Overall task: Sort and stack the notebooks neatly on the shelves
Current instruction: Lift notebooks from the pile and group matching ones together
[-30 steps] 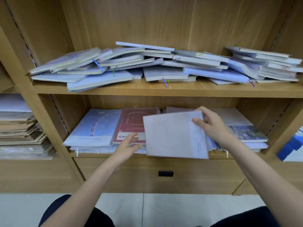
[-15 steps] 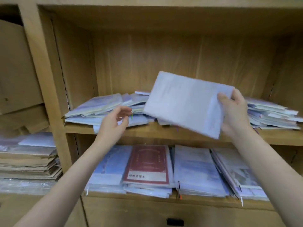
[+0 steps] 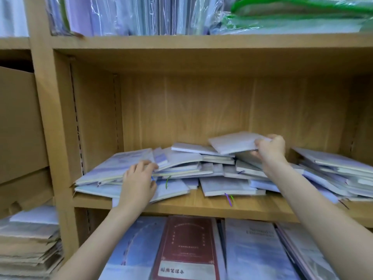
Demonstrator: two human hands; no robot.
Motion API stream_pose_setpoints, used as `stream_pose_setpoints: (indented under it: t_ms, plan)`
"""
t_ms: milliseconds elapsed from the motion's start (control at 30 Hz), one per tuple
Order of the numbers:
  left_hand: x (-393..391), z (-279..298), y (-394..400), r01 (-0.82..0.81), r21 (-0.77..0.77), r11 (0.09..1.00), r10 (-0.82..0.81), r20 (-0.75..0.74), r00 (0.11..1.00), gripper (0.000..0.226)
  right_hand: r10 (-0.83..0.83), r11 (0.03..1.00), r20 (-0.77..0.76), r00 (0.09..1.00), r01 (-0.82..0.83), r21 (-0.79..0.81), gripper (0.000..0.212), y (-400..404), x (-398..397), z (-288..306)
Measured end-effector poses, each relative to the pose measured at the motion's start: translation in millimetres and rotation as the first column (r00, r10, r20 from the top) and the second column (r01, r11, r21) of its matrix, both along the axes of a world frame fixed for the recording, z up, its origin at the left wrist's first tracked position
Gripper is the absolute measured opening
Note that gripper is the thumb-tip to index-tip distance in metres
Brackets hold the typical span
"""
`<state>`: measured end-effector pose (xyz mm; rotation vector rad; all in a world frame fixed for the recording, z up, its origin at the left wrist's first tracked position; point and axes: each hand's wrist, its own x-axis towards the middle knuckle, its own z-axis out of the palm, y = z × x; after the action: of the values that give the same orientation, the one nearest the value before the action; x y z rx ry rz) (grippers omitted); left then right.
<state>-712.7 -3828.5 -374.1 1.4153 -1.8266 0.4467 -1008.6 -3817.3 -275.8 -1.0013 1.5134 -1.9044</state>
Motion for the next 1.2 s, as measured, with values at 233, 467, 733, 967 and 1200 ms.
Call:
stream_pose_setpoints:
  t_ms: [233, 467, 733, 967, 1200]
  plan:
    - [4, 1, 12, 0.013, -0.17, 0.985, 0.007, 0.121, 0.993, 0.052, 0.172, 0.836, -0.837, 0.52, 0.372, 0.403, 0.037, -10, -1, -12]
    - [72, 3, 14, 0.002, 0.125, 0.992, 0.008, -0.078, 0.997, 0.059, 0.135, 0.987, -0.988, 0.073, 0.081, 0.141, 0.05, -17, 77, -8]
    - [80, 9, 5, 0.069, 0.045, 0.997, -0.068, -0.031, 0.997, 0.038, 0.108, 0.964, -0.941, -0.321, -0.198, 0.178, 0.023, -40, 126, -39]
    - [59, 26, -7, -0.16, 0.013, 0.987, 0.157, 0.114, 0.981, 0.026, -0.042, 0.987, -0.934, -0.355, -0.158, 0.016, 0.046, -41, 135, -32]
    - [55, 46, -12, -0.254, 0.012, 0.967, 0.25, 0.144, 0.957, 0.029, -0.121, 0.988, -0.851, -0.511, -0.145, -0.054, 0.041, -50, 137, -36]
